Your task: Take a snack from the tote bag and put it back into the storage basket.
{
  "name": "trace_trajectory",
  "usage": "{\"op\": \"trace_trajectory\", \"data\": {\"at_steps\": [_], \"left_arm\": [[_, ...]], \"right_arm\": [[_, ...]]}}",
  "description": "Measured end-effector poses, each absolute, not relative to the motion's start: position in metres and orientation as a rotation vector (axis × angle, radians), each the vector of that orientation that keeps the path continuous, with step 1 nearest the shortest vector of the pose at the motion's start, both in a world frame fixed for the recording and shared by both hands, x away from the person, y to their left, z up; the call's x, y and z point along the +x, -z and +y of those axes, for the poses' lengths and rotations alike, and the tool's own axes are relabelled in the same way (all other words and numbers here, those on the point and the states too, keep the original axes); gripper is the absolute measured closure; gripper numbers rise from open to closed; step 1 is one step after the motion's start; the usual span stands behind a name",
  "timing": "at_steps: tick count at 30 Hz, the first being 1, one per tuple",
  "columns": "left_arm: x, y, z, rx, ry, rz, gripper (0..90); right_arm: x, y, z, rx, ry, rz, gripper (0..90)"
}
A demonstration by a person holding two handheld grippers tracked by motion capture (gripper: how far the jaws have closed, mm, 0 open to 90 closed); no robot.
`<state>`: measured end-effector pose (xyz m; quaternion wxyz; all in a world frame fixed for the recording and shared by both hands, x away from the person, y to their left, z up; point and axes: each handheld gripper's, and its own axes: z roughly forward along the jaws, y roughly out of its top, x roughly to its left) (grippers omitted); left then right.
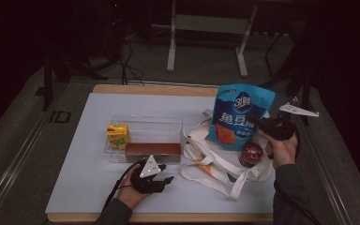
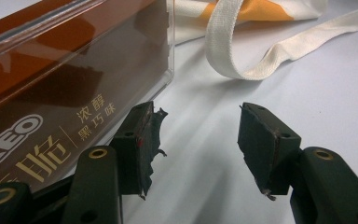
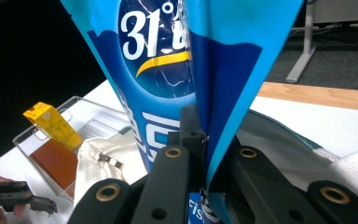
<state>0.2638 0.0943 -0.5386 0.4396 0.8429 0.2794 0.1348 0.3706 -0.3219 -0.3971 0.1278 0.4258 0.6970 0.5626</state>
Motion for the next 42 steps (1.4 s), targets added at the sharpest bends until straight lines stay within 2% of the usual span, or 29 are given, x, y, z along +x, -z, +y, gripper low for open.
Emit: {"op": "trace_trajectory", "data": {"at_steps": [42], "left_arm": [[0.264,0.539,0.094,2.093,-0.332,0.693,46.1]], "right_arm": [[0.346,0.351,-0.292,1.204,-1.649,2.079,89.0]]}}
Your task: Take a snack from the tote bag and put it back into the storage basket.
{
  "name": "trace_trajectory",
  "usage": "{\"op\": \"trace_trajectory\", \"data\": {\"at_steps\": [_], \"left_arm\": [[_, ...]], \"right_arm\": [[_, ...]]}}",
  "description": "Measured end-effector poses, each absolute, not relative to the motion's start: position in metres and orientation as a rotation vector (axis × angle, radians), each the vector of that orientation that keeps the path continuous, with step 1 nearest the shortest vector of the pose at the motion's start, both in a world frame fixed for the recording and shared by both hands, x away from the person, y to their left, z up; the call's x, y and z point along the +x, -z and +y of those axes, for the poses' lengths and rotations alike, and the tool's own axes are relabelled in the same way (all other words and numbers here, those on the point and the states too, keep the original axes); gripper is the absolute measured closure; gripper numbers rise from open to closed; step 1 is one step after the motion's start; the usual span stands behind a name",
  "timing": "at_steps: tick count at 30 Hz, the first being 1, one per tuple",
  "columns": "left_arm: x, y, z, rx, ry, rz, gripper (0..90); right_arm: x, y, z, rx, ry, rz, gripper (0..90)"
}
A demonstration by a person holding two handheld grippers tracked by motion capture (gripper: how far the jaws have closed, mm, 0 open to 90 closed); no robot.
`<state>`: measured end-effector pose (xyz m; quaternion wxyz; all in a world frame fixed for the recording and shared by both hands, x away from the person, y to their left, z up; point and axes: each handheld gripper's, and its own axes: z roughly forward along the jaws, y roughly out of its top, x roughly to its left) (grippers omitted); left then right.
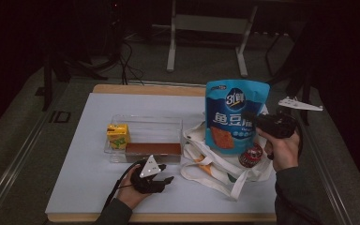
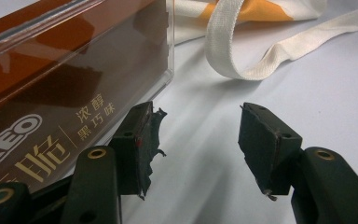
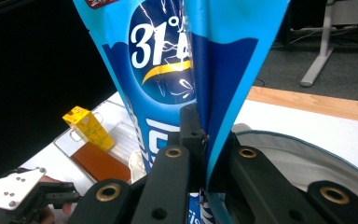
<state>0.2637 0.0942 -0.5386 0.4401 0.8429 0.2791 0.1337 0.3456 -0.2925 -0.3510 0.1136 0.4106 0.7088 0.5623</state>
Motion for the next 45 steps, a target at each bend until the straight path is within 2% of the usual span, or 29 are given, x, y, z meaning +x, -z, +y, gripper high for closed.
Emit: {"op": "trace_trajectory", "data": {"at_steps": [32,45], "left_arm": [[0.264,0.539,0.094,2.094,-0.334,0.692,45.9],[0.264,0.539,0.095,2.089,-0.325,0.695,45.9]], "right_arm": [[0.342,0.327,-0.279,1.151,-1.763,2.072,88.9],[0.344,0.323,-0.257,1.107,-1.8,2.123,88.9]]}}
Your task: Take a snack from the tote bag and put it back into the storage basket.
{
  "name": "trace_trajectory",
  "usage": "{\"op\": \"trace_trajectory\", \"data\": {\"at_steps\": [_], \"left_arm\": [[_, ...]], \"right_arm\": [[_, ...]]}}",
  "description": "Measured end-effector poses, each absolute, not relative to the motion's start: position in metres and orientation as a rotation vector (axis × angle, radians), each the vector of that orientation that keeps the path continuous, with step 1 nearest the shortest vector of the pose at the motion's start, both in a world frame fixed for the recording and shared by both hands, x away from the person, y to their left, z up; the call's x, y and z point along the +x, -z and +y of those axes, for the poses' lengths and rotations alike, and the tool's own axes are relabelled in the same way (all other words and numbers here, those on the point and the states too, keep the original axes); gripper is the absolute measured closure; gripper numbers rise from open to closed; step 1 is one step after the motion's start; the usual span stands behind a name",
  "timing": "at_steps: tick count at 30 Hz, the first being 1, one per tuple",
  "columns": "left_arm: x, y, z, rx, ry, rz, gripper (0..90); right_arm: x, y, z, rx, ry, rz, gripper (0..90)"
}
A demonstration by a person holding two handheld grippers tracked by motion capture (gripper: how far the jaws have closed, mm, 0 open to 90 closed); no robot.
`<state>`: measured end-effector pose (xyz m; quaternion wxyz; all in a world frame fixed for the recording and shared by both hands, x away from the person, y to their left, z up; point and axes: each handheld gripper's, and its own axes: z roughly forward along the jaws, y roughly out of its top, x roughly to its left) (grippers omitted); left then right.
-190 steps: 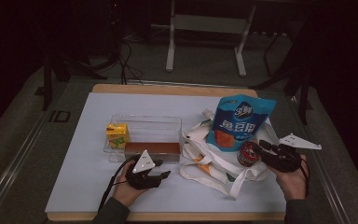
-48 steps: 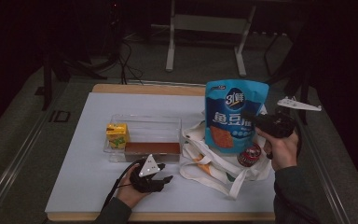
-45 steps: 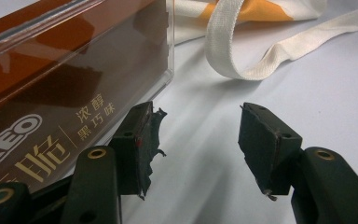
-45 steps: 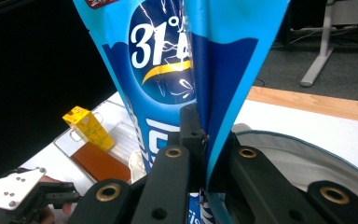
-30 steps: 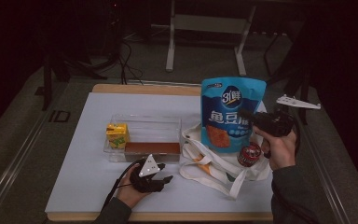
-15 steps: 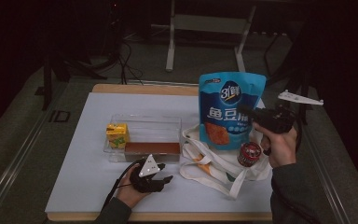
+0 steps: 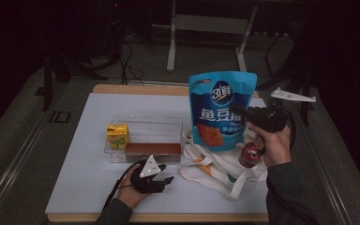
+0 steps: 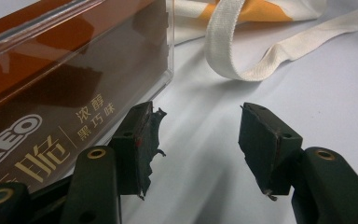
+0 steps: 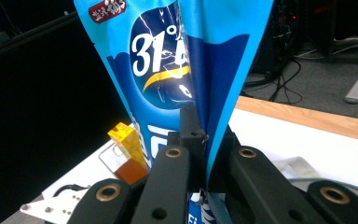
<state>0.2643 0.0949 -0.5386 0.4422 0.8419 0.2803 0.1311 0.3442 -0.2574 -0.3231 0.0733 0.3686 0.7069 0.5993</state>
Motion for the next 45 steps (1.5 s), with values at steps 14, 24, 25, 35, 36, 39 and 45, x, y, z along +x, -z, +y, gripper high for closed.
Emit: {"op": "trace_trajectory", "data": {"at_steps": [14,24,25,35,36,39,45], "left_arm": [[0.265,0.539,0.096,2.082,-0.317,0.698,45.8],[0.265,0.539,0.096,2.08,-0.309,0.693,45.9],[0.265,0.539,0.096,2.08,-0.307,0.694,45.9],[0.266,0.539,0.097,2.075,-0.294,0.697,45.6],[0.266,0.539,0.097,2.074,-0.291,0.698,45.5],[0.266,0.539,0.097,2.073,-0.285,0.697,45.4],[0.266,0.539,0.097,2.074,-0.278,0.692,45.4]], "right_arm": [[0.349,0.316,-0.227,1.072,-1.832,2.158,88.9],[0.355,0.311,-0.206,1.057,-1.834,2.182,88.9],[0.356,0.311,-0.204,1.058,-1.832,2.183,88.9],[0.363,0.312,-0.185,1.056,-1.827,2.199,88.9],[0.364,0.312,-0.183,1.052,-1.825,2.199,88.9],[0.365,0.312,-0.177,1.06,-1.827,2.198,88.9],[0.368,0.31,-0.168,1.063,-1.85,2.192,88.9]]}}
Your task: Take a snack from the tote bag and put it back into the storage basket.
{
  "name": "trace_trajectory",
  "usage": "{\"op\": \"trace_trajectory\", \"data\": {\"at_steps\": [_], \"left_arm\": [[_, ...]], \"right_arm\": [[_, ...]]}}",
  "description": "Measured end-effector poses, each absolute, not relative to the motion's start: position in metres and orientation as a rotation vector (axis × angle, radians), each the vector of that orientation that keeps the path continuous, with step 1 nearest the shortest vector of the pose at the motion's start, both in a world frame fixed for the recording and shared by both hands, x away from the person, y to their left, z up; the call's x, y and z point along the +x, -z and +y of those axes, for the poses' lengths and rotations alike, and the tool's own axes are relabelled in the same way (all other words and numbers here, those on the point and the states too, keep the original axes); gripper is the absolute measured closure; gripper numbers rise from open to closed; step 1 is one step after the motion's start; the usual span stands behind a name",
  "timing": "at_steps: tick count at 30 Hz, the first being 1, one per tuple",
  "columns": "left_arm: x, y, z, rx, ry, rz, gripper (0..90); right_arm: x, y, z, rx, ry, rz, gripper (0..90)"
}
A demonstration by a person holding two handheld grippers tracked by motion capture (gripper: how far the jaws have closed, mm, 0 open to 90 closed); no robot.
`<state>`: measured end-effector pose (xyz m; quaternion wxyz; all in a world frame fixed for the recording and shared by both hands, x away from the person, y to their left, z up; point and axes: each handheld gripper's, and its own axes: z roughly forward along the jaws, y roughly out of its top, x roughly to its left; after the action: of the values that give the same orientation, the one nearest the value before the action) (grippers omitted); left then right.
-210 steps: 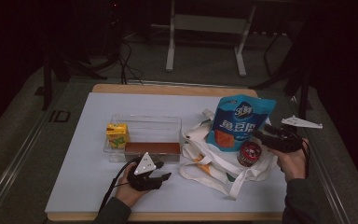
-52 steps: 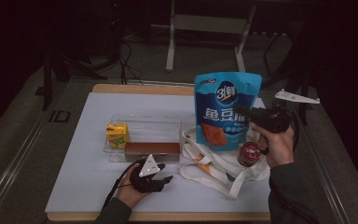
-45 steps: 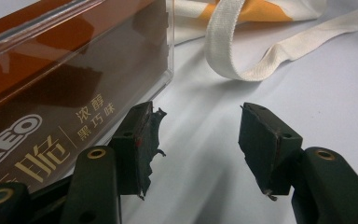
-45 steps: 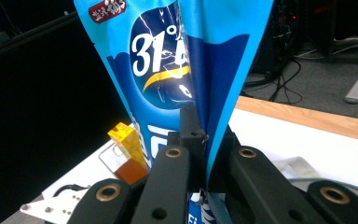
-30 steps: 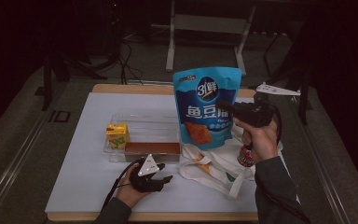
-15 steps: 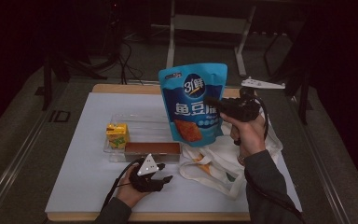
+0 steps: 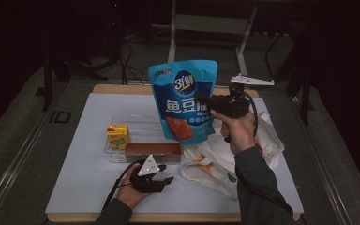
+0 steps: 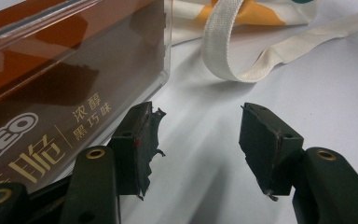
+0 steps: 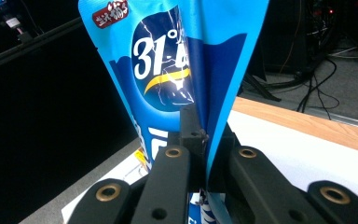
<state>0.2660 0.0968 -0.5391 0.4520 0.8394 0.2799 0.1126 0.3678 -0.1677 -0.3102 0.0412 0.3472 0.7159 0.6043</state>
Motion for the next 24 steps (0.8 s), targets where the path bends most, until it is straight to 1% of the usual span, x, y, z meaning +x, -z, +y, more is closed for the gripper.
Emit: {"op": "trace_trajectory", "data": {"at_steps": [11,24], "left_arm": [[0.266,0.539,0.097,2.082,-0.277,0.684,45.0],[0.266,0.539,0.097,2.087,-0.276,0.674,44.5]], "right_arm": [[0.372,0.305,-0.144,1.031,-1.864,2.208,88.9],[0.382,0.31,-0.12,1.031,-1.893,2.217,88.8]]}}
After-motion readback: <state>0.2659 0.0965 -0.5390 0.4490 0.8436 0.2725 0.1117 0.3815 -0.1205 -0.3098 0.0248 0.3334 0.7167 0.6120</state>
